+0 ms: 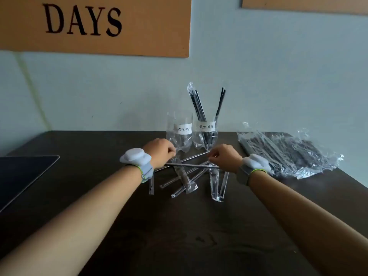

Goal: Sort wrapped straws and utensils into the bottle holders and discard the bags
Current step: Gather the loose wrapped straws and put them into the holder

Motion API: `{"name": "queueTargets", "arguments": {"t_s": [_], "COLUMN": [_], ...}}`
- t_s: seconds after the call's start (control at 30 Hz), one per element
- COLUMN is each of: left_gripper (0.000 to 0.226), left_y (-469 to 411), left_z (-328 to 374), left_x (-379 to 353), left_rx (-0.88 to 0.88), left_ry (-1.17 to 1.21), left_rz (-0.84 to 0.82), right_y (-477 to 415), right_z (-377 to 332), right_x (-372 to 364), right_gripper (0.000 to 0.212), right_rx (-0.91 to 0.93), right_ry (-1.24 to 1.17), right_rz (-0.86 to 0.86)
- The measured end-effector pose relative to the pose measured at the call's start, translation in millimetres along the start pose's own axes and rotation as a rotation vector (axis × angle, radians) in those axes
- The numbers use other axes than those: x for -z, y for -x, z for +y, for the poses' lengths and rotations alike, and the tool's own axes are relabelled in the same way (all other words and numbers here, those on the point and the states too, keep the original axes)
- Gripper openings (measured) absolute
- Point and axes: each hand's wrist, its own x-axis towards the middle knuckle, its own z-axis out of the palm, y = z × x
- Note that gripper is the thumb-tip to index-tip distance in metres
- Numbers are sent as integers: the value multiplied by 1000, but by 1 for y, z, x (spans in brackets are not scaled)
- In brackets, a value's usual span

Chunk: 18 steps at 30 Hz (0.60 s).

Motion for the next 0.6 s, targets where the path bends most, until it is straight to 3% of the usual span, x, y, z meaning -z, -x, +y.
{"name": "queueTargets", "arguments": {"t_s": [0.33,0.47,0.6], "left_gripper": [32,29,27], "left_y": [-24,-30,-37], "left_z": [20,18,19], "left_x": [-62,-60,-41], "left_rx": [-227,-211,-54], "left_ry": [-422,-355,-83], "left_rz": [-145,-106,-14], "right_y": [-11,-14,-22], "right_z": [32,40,50], "right_x": [-9,-15,-12], "right_gripper": [20,17,15], "right_rx": [-69,-96,-202], "right_ry": [-186,-293,-321], "right_rz": [194,300,480]}}
